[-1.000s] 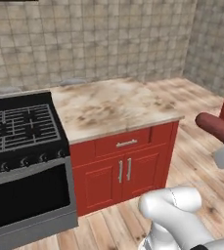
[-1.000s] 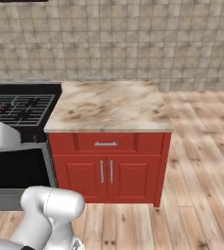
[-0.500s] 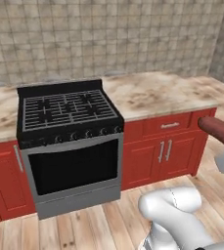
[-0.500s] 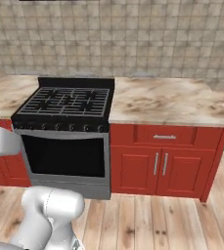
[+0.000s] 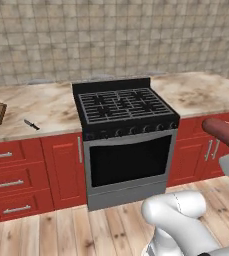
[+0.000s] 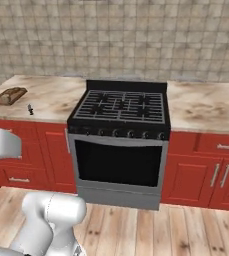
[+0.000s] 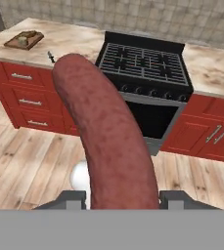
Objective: Retrieve the sausage and cheese from the fridge and place them on the cutting board on the counter.
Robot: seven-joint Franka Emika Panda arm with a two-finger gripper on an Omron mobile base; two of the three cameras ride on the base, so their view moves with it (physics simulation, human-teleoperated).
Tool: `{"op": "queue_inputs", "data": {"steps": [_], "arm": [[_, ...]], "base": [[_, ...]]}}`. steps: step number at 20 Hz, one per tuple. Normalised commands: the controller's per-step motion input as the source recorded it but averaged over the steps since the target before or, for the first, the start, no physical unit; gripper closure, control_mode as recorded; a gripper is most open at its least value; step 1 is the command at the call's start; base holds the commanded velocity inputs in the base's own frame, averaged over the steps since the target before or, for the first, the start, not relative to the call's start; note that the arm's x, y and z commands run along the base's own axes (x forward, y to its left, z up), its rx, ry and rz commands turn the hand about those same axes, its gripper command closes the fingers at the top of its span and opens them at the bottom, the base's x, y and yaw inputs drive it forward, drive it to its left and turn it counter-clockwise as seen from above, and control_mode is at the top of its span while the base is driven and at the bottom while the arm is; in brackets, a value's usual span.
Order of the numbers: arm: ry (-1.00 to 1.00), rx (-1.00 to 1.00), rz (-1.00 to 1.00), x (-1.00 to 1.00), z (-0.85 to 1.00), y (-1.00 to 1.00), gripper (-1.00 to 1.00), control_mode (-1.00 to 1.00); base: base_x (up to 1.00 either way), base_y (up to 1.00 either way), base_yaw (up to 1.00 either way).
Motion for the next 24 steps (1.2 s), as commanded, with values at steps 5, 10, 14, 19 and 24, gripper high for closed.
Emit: {"op": "queue_inputs", "data": {"steps": [5,10,14,19,24], "arm": [[0.00,0.00,0.00,0.00,0.00,0.00,1.00,1.00],[0.00,0.00,0.00,0.00,0.00,0.00,1.00,1.00],[0.00,0.00,0.00,0.00,0.00,0.00,1.00,1.00],[0.00,0.00,0.00,0.00,0.00,0.00,1.00,1.00],[0.00,0.00,0.00,0.00,0.00,0.00,1.00,1.00]], "base": [[0.10,1.00,0.08],[0.36,1.00,0.02],[0.47,1.00,0.02],[0.61,1.00,0.02],[0.92,1.00,0.00]]}}
